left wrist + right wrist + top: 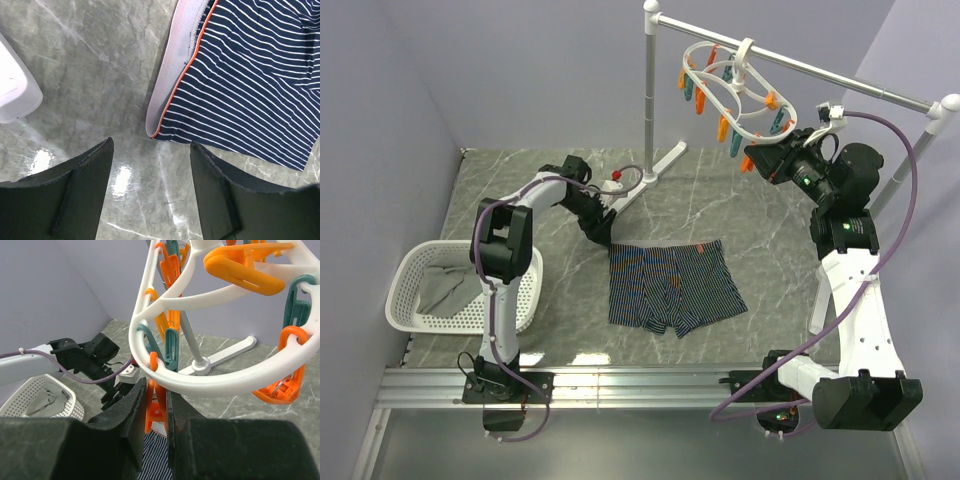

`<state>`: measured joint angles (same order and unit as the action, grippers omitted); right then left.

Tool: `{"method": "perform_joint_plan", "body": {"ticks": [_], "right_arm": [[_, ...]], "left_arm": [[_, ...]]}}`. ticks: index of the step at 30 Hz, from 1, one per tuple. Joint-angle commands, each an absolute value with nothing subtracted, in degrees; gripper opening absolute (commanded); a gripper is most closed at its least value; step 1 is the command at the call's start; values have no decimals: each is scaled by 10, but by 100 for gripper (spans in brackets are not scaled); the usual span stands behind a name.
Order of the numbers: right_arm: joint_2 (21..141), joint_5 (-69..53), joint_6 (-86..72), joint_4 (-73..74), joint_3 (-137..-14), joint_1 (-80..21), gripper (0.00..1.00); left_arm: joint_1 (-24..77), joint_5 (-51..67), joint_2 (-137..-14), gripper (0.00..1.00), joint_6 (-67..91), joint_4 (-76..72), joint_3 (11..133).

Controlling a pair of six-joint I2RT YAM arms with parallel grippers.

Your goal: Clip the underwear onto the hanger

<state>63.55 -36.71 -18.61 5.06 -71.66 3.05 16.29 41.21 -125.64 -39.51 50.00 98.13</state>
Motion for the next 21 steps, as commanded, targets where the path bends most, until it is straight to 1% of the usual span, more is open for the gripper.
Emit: {"method": "perform_joint_plan", "body": {"ticks": [1, 8, 14, 18, 21], "right_arm": [[621, -386, -187, 30, -715, 33, 0], [623, -384, -187, 30, -721, 33, 0], [622, -383, -190, 30, -720, 33, 0], [623, -383, -187, 34, -723, 33, 0], [624, -383, -190, 31, -722, 33, 0]], "left_arm": [[169, 403, -1268, 68, -380, 500, 996], [188, 410, -1292, 67, -350, 491, 1002], [224, 412, -1303, 59, -337, 475, 993], [240, 401, -1306, 53, -332, 464, 978], [243, 407, -1309, 42, -329, 469, 980]]}}
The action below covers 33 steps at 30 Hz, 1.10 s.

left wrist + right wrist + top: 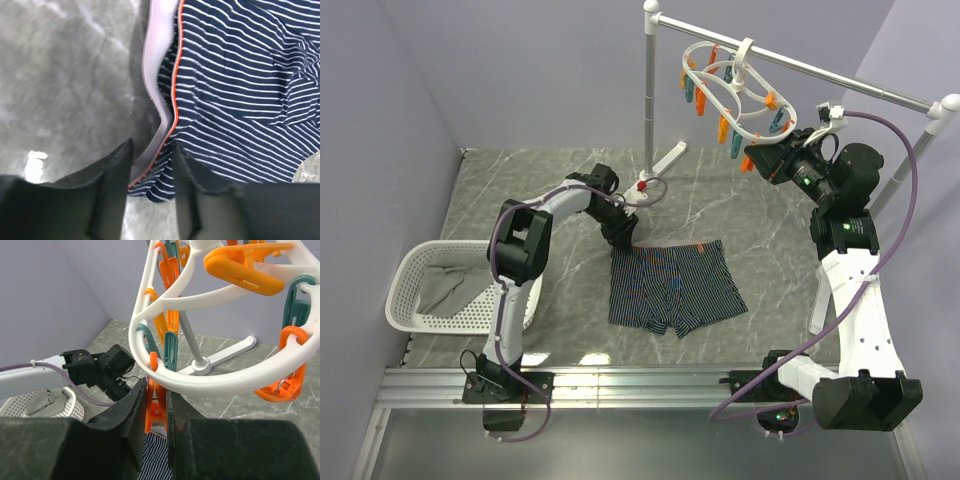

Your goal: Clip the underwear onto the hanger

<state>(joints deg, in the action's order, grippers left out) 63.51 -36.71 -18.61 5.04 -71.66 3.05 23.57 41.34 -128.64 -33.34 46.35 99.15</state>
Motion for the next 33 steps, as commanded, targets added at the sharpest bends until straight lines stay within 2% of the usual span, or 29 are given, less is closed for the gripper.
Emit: {"method": "perform_joint_plan", "body": {"ticks": [1, 5, 9, 10, 12, 13, 15, 18, 22, 29, 33], "right_arm": [[625, -383, -191, 31, -722, 33, 0], [625, -384, -194, 29, -722, 33, 0], [622, -386, -193, 33, -722, 33, 0], [621, -386, -192, 33, -721, 33, 0], [618, -385, -192, 32, -717, 33, 0], [619, -384, -192, 32, -717, 33, 0], [619, -384, -192, 33, -717, 33, 0], [617, -384, -199, 32, -713, 33, 0], [610, -391, -214, 15, -691, 33, 0], [607, -401, -242, -29, -658, 33, 0], [606, -403, -264, -67, -639, 30, 0]], "left_arm": [[243, 408, -1306, 38, -329, 468, 977], [247, 410, -1290, 33, -358, 469, 961], [242, 427, -1255, 42, -394, 467, 927], [240, 431, -1252, 41, -398, 468, 921], [239, 433, -1251, 35, -403, 469, 921], [239, 432, -1252, 26, -401, 468, 924], [239, 431, -1245, 20, -400, 464, 925], [241, 413, -1206, 0, -387, 409, 900], [245, 397, -1146, 0, -382, 327, 859], [272, 371, -1001, 0, -436, 93, 734], [287, 376, -980, 0, -473, 54, 734]]}}
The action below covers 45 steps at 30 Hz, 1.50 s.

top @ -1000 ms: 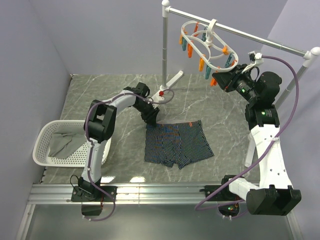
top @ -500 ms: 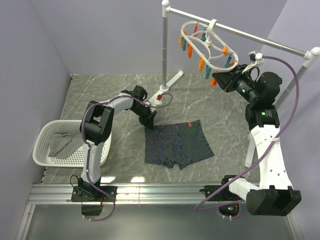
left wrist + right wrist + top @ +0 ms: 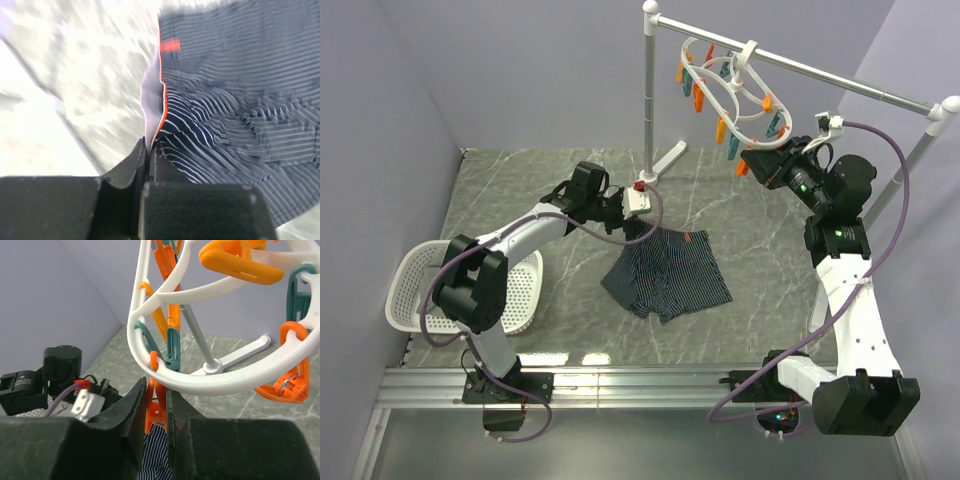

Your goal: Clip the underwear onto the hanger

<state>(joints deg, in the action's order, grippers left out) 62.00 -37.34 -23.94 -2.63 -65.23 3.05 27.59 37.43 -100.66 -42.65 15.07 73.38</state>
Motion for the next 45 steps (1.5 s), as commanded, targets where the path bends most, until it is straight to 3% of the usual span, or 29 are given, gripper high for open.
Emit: {"method": "perform_joint_plan", "body": {"ticks": [1, 8, 13, 45], "right_arm": [[606, -403, -270, -80, -631, 26, 0], [603, -396, -287, -135, -598, 3, 0], [600, -382, -304, -184, -576, -18, 0], [606, -376, -330, -263, -555, -62, 0]], "left_arm": [[297, 375, -979, 0, -487, 54, 739], [334, 395, -976, 0, -504, 60, 803], [352, 431, -976, 0, -427, 41, 853], [427, 497, -1033, 0, -274, -168, 942]]}}
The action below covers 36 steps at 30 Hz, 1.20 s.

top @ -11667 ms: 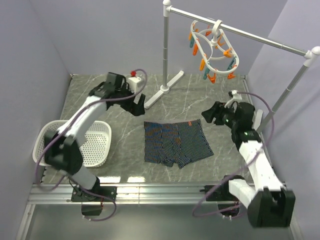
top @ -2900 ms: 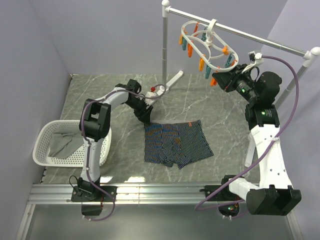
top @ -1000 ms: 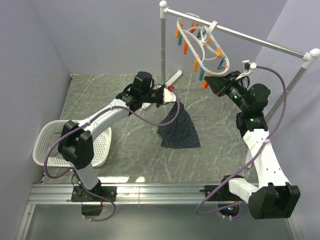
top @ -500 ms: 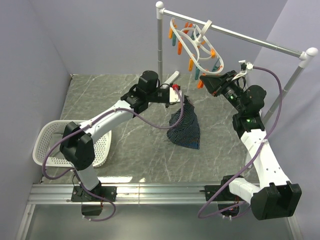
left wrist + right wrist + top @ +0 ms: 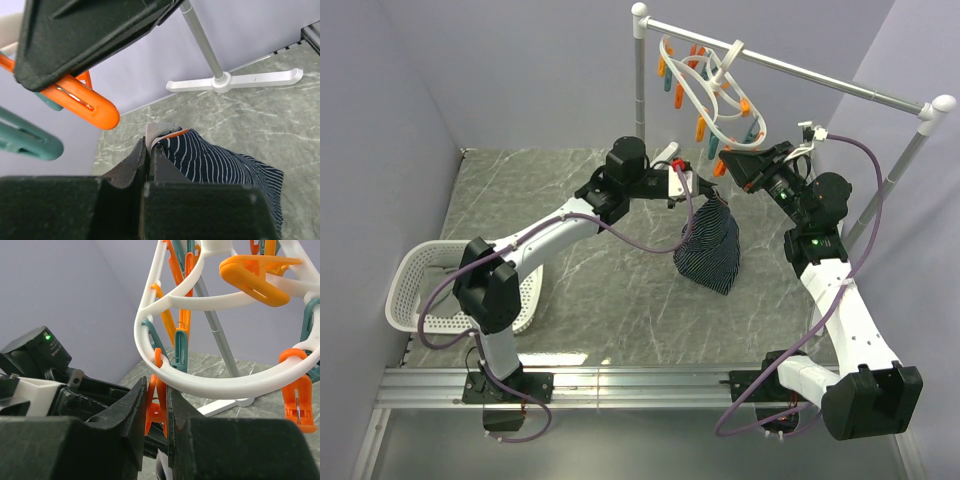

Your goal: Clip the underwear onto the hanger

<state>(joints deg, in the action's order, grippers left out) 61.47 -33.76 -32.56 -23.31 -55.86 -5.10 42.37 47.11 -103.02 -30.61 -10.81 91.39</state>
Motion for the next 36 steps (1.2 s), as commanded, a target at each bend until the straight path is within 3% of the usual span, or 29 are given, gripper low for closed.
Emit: {"method": "perform_joint_plan", "body": {"ticks": [1, 13, 36], "right_arm": [[606, -378, -329, -264, -554, -62, 0], [606, -382, -329, -272, -546, -62, 0], [606, -388, -366, -291, -551, -60, 0]], "left_arm": [[429, 497, -1034, 0, -271, -173, 945], [429, 535, -1020, 0, -214, -260, 924], [410, 541, -1002, 0, -208, -225, 895]]}}
